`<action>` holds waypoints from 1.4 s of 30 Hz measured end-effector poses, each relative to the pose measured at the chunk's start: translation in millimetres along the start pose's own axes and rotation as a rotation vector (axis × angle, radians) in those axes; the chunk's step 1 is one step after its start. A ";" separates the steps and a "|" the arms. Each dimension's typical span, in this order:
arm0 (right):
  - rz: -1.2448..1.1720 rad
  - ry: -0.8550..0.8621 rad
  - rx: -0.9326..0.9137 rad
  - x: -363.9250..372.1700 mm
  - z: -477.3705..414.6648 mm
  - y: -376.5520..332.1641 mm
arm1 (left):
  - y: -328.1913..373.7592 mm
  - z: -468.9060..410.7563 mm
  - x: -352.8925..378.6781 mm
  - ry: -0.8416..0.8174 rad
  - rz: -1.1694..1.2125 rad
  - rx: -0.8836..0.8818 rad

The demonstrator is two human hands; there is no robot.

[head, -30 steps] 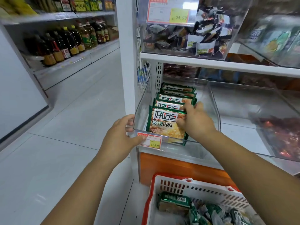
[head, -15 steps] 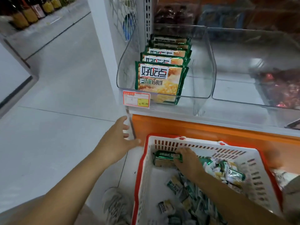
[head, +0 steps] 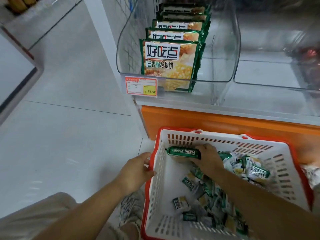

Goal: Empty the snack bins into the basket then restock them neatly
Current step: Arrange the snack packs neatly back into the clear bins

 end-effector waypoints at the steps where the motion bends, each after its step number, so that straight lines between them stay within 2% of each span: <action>1: -0.092 0.009 -0.021 -13.8 4.4 -5.9 | 3.3 -1.2 -2.3 0.020 0.007 -0.002; 4: -0.354 0.033 -0.072 -68.5 25.8 -24.1 | 26.3 1.9 -21.3 0.105 0.045 0.042; 7: -0.501 0.044 -0.068 -123.0 53.2 -33.3 | 67.0 11.2 -44.8 0.168 0.094 0.174; 12: -0.759 0.132 -0.166 -202.4 102.8 -61.6 | 122.1 26.1 -66.4 0.139 0.190 0.333; 19: -0.705 0.208 -0.357 -293.8 136.5 -106.3 | 166.9 56.6 -121.1 0.293 0.354 0.469; 22: -0.780 0.247 -0.414 -323.1 136.9 -127.9 | 173.5 67.7 -146.6 0.350 0.458 0.527; 26: -0.884 0.139 -0.389 -315.3 127.0 -143.1 | 169.0 65.6 -161.4 0.402 0.680 0.518; 29: -0.947 0.130 -0.352 -298.2 123.3 -142.2 | 170.2 59.0 -161.9 0.345 0.812 0.502; 32: -1.019 0.195 -0.343 -299.5 118.0 -137.9 | 175.2 59.9 -167.9 0.333 0.784 0.515; 36: -0.943 0.204 -0.374 -320.0 113.6 -140.7 | 185.7 70.8 -185.6 0.522 0.495 0.627; 39: -0.717 0.149 -0.428 -324.9 113.2 -154.9 | 195.7 70.5 -175.6 0.400 0.440 0.646; 42: -0.763 0.190 -0.441 -325.0 110.5 -158.5 | 194.8 65.9 -173.1 0.401 0.385 0.625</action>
Point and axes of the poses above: each hand's wrist, its own z-axis away from the middle knuckle, its own x-axis out of the palm, y = z × x, the point moved 7 cm from there along -z, towards the middle knuckle, and after that the axes turned 1 degree about x, right-handed, at the moved point
